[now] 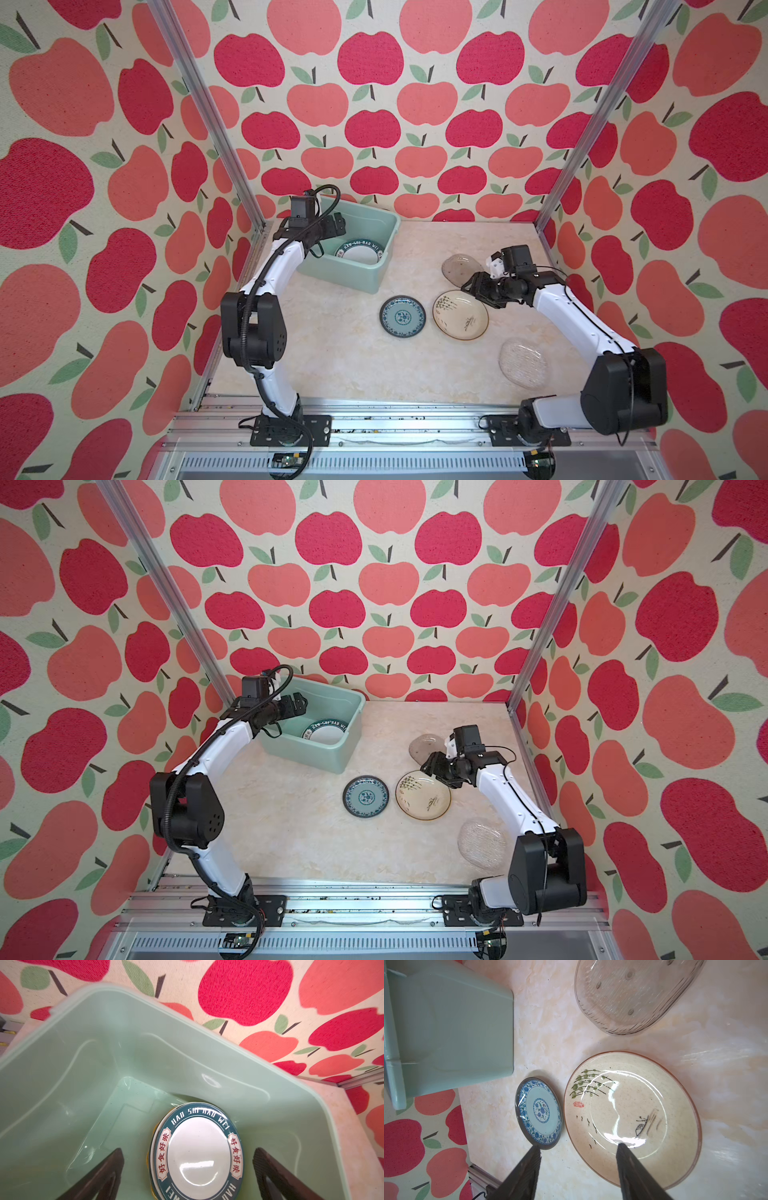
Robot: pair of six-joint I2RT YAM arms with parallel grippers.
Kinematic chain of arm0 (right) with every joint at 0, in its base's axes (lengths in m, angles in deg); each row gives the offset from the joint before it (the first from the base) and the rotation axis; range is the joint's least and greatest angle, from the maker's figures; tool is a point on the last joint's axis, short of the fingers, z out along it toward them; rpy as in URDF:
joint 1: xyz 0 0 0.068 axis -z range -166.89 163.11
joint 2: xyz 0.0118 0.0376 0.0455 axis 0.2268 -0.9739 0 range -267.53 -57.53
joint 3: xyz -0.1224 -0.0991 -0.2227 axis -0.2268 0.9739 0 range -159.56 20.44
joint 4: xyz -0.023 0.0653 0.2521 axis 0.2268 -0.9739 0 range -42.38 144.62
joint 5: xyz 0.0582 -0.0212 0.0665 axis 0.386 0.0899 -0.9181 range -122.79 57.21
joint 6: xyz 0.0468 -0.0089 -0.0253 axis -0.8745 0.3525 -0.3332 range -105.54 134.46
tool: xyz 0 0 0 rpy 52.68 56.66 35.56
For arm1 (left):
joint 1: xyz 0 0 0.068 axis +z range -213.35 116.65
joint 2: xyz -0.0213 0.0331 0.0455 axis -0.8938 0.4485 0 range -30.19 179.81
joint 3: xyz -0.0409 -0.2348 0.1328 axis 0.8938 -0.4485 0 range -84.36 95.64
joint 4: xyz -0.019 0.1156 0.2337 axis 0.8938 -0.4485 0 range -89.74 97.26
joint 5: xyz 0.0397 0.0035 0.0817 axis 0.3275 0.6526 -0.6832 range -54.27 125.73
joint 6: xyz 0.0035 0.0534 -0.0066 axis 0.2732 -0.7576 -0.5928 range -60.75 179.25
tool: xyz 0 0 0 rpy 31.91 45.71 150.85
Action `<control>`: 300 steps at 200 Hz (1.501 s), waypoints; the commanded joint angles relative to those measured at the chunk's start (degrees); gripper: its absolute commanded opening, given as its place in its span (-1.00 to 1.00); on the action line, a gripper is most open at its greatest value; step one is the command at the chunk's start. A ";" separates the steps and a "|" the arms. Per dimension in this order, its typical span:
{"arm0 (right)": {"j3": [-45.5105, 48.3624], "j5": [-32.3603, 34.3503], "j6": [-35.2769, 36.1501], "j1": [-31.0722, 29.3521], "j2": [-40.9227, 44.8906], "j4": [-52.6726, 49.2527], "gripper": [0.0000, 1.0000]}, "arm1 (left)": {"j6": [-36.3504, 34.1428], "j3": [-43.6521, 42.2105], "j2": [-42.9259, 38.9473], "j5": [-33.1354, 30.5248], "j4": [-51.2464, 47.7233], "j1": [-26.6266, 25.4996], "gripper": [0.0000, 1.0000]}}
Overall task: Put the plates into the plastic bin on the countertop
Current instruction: 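Release the plate and swing the left gripper toward the cream plate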
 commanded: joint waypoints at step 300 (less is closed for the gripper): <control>14.61 -16.28 6.74 18.79 -5.98 4.66 0.45 | 8.73 36.45 39.84 29.00 -40.30 -37.53 0.95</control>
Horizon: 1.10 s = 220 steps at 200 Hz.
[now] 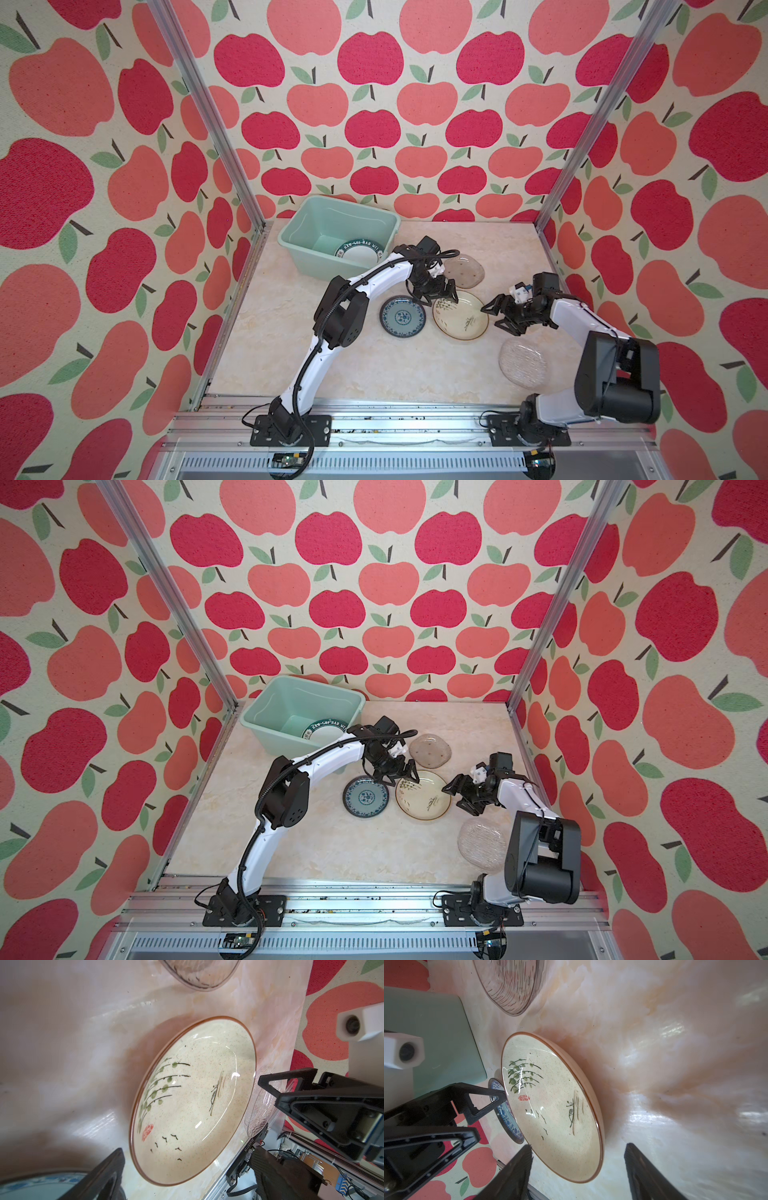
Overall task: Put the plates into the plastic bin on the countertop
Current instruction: 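Release the plate and swing the left gripper toward the cream plate, then tilt the cream plate up with the right gripper while left grasps its rim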
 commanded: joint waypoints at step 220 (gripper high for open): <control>0.85 -11.40 -1.01 -0.24 -3.48 6.06 0.04 | -3.38 15.49 11.70 8.91 -12.12 -1.41 0.66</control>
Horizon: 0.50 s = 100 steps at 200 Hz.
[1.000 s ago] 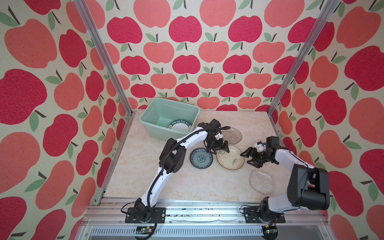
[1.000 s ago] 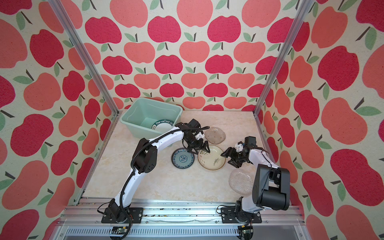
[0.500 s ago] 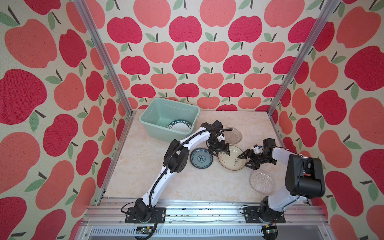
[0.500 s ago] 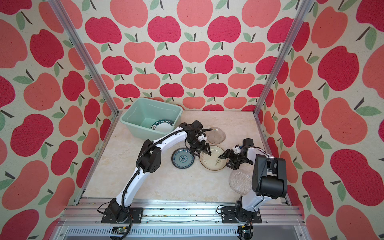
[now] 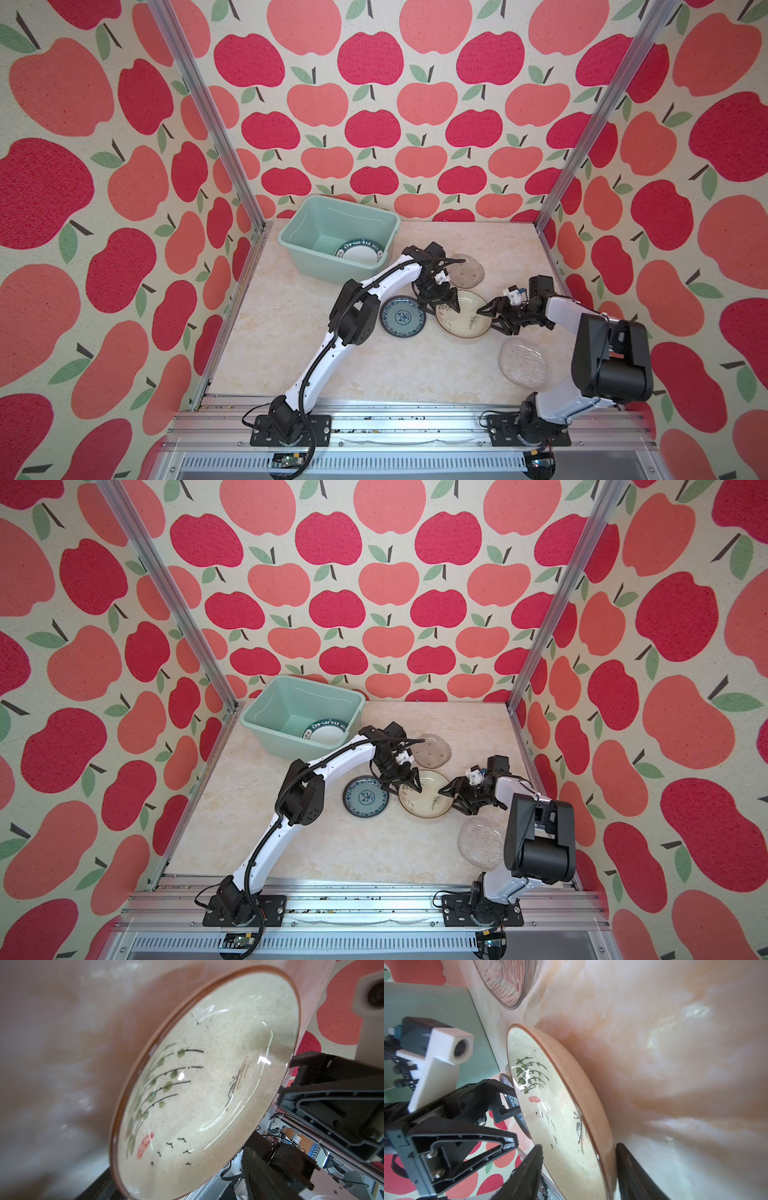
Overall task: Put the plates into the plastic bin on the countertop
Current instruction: 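Tilt the cream plate up with the right gripper while left grasps its rim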
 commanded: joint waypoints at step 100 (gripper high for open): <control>-2.09 0.80 1.23 -2.75 3.45 -4.84 -0.57 | -2.32 2.84 1.24 3.27 -1.47 -0.48 0.66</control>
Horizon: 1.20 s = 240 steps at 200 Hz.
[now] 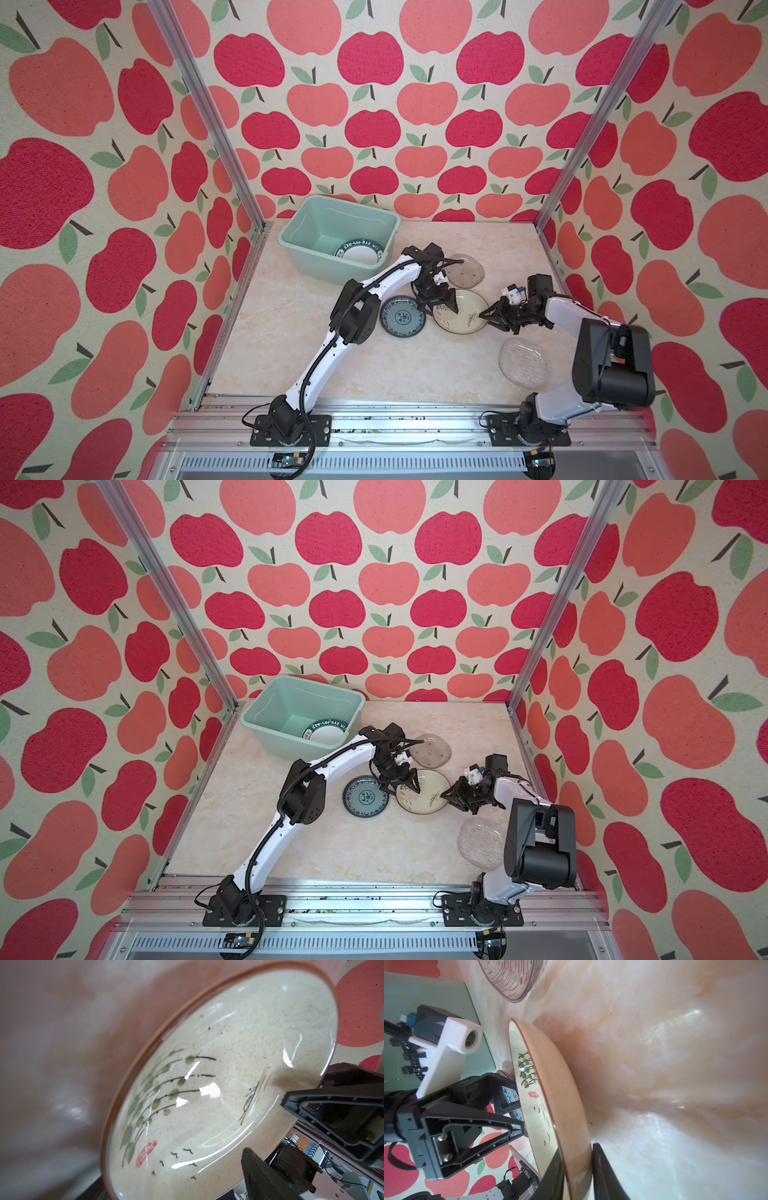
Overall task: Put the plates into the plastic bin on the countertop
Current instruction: 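Tilt the cream plate up with the right gripper while left grasps its rim, then lift the cream plate with the left gripper while the right releases it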
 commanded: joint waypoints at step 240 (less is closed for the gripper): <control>-5.54 -9.90 -6.60 -2.82 25.87 -9.13 -1.00 | -2.82 -22.11 -36.32 -9.76 11.75 2.44 0.87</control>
